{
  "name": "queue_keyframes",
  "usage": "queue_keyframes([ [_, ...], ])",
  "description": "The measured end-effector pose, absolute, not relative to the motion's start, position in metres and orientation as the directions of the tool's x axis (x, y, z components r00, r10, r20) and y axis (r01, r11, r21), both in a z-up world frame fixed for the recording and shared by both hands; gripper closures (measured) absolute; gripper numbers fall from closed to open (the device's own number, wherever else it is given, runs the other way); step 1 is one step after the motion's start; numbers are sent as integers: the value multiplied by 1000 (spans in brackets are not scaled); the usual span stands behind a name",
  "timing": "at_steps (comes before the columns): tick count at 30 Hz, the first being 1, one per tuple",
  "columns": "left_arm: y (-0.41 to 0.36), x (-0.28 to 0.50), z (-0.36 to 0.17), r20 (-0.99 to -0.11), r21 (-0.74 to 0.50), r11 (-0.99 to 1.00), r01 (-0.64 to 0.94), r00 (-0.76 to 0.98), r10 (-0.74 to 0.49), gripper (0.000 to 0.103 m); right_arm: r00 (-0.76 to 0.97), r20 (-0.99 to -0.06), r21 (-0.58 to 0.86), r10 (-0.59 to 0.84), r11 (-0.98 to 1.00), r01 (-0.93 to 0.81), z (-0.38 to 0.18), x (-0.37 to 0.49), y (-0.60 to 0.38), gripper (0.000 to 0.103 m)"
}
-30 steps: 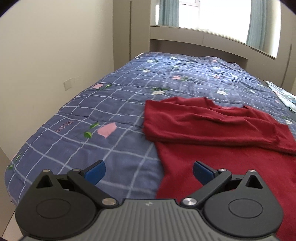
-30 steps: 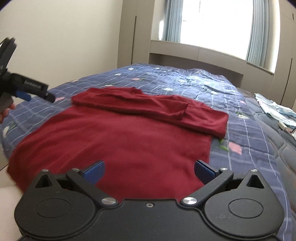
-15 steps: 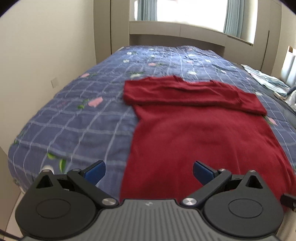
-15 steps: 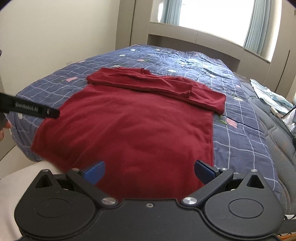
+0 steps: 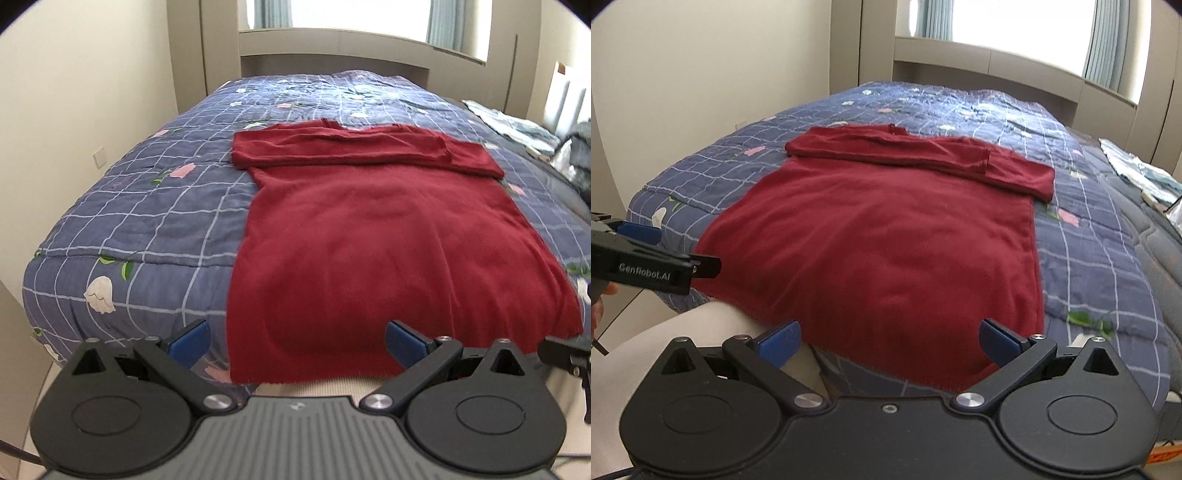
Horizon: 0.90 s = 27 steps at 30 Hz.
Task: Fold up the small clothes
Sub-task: 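Move both tools back above the sweater and reposition the right tool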
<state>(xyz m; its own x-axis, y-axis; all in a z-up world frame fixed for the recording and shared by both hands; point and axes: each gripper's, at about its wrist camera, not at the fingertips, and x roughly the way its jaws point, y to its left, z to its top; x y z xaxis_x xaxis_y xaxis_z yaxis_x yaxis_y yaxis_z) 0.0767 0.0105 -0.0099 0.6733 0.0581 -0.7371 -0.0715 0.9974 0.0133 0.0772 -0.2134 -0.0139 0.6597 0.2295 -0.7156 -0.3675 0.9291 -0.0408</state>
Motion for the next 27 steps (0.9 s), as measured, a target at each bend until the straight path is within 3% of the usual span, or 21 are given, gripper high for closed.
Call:
queue_keyframes([
  [8,6,72,-20,-750,64,997,-46,656,79,0,629,-749,-63,207,923,-379,-29,82,-210,1],
  [14,10,78,-24,-775,54,997,-64,627,82,0,690,-710,-274,139,848,-453,-43,80,-200,1],
  [21,8,86,-21,-776,64,995,-79,623,100,0,769,-624,-588,139,563,-580,-76,57,-178,1],
  [27,9,94,-22,-785,52,996,-78,613,89,0,765,-624,-615,159,504,-606,-94,62,-176,8],
])
